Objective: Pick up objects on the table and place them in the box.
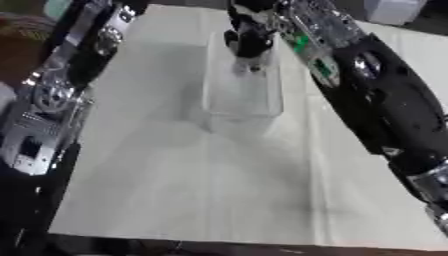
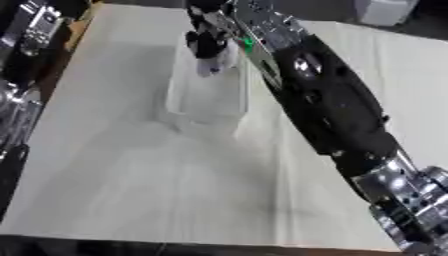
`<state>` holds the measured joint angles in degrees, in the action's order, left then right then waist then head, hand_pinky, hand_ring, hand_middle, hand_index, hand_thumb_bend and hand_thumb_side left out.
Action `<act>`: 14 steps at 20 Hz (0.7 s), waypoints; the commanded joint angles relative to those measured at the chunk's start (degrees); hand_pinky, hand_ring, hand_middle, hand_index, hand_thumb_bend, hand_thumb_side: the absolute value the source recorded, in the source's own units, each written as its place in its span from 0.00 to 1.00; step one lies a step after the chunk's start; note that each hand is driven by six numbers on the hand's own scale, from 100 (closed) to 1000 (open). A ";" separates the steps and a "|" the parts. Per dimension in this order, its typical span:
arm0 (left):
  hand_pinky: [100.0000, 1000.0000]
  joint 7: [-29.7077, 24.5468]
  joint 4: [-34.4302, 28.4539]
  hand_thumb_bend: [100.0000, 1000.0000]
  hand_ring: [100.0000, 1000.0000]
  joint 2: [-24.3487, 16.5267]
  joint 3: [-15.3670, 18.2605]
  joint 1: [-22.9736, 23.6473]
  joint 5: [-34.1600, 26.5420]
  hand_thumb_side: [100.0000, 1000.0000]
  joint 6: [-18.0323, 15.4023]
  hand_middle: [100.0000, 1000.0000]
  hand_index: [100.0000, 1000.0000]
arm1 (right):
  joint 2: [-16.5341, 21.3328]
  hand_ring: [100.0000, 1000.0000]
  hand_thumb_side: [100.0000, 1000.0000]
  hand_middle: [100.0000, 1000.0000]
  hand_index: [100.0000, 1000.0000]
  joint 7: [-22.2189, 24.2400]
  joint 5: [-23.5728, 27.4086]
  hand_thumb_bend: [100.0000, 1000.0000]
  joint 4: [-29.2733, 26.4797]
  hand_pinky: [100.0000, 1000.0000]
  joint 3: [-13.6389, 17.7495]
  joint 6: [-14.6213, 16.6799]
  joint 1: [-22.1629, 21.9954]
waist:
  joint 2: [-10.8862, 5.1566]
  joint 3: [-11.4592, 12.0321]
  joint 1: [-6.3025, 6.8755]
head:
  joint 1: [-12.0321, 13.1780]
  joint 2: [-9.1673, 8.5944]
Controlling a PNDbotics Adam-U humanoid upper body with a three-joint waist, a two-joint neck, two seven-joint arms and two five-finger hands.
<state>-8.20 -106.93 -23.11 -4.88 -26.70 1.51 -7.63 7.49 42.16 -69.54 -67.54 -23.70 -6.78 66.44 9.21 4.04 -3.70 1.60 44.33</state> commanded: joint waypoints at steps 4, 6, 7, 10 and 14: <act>0.88 -0.26 -1.35 0.01 0.93 -0.77 0.00 -0.95 -0.32 0.90 -0.17 0.93 0.84 | -0.07 0.66 0.42 0.72 0.70 0.22 0.52 0.00 0.22 0.13 0.12 1.24 2.00 | -0.59 0.05 0.43 | 0.40 -0.21; 0.88 -0.25 -1.38 0.01 0.93 -0.80 0.01 -1.01 -0.31 0.90 -0.19 0.93 0.84 | -0.09 0.71 0.45 0.77 0.75 -0.22 0.97 0.00 0.31 0.26 0.08 1.22 2.03 | -0.50 0.07 0.47 | 0.48 -0.21; 0.88 -0.24 -1.39 0.01 0.93 -0.81 0.02 -1.03 -0.31 0.90 -0.20 0.93 0.84 | -0.09 0.72 0.46 0.79 0.77 -0.61 1.15 0.00 0.31 0.31 0.06 1.17 2.04 | -0.45 0.09 0.49 | 0.52 -0.21; 0.88 -0.24 -1.42 0.01 0.93 -0.84 0.01 -1.09 -0.30 0.90 -0.23 0.93 0.85 | -0.06 0.76 0.49 0.84 0.81 -1.27 1.48 0.00 0.48 0.44 -0.10 1.17 2.06 | -0.32 0.12 0.56 | 0.55 -0.21; 0.88 -0.25 -1.45 0.01 0.93 -0.87 0.01 -1.15 -0.31 0.90 -0.27 0.93 0.85 | -0.04 0.77 0.52 0.85 0.82 -1.33 1.79 0.00 0.71 0.46 -0.15 1.29 2.09 | -0.22 0.06 0.65 | 0.61 -0.21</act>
<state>-8.33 -107.03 -23.13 -4.88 -26.74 1.51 -7.77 7.47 41.08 -68.08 -66.40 -24.03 -5.54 66.72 9.69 4.04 -3.62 1.62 44.33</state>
